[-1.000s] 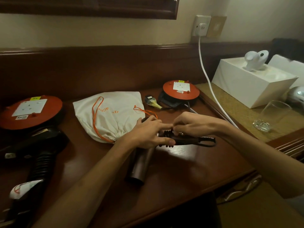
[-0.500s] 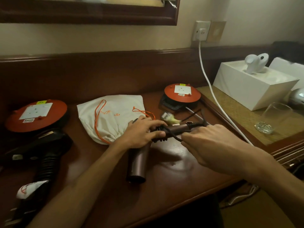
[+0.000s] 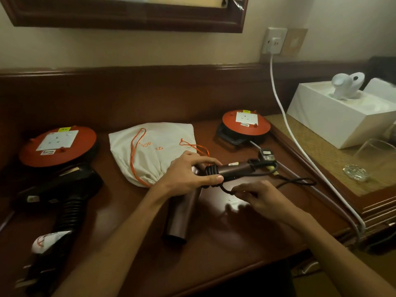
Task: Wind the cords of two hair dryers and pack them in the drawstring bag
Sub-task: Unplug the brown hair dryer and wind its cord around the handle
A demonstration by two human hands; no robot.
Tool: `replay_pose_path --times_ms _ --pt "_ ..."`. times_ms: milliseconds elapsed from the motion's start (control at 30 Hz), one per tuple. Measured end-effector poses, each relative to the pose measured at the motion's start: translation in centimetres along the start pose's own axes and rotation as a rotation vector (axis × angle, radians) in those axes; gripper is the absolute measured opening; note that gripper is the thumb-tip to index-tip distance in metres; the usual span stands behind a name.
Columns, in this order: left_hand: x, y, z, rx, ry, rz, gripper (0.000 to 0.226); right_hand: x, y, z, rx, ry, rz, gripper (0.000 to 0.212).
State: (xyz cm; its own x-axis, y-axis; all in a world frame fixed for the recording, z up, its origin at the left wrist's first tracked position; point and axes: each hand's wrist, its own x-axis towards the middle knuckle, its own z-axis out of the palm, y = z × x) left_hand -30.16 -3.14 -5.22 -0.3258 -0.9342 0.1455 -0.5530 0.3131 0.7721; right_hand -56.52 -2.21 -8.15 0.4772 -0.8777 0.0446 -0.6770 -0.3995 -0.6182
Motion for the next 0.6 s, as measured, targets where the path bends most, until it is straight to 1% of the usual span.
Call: replay_pose_path --times_ms 33,100,167,233,333,400,467,533,600 --pt "-0.1 -0.1 0.1 0.032 -0.005 -0.013 0.045 0.6 0.0 -0.1 0.025 -0.018 0.004 0.02" --pt "-0.2 -0.2 0.3 0.049 -0.011 -0.03 0.05 1.7 0.3 -0.4 0.053 0.0 -0.007 0.021" --pt "-0.2 0.0 0.2 0.032 -0.023 -0.021 0.05 3.3 1.6 -1.2 0.001 -0.023 0.02 0.013" --pt "-0.3 0.2 0.0 0.027 -0.05 0.0 0.048 5.2 2.4 -2.3 -0.074 -0.103 0.079 0.005" --pt "-0.3 0.7 0.1 0.089 -0.07 0.002 0.05 7.7 1.5 -4.2 -0.061 -0.238 0.031 0.021" --pt "-0.3 1.3 0.4 0.207 -0.059 0.007 0.058 8.2 -0.4 -5.6 -0.005 -0.268 0.042 0.029" --pt "-0.2 1.9 0.7 0.305 -0.054 -0.009 0.068 8.6 -2.1 -6.4 -0.02 -0.303 0.02 0.034" --pt "0.0 2.3 0.9 0.359 -0.083 -0.019 0.077 8.6 -3.9 -6.6 -0.094 -0.338 -0.023 0.033" --pt "0.2 2.3 0.9 0.378 -0.112 -0.01 0.081 8.2 -5.8 -6.7 -0.15 -0.335 -0.059 0.028"
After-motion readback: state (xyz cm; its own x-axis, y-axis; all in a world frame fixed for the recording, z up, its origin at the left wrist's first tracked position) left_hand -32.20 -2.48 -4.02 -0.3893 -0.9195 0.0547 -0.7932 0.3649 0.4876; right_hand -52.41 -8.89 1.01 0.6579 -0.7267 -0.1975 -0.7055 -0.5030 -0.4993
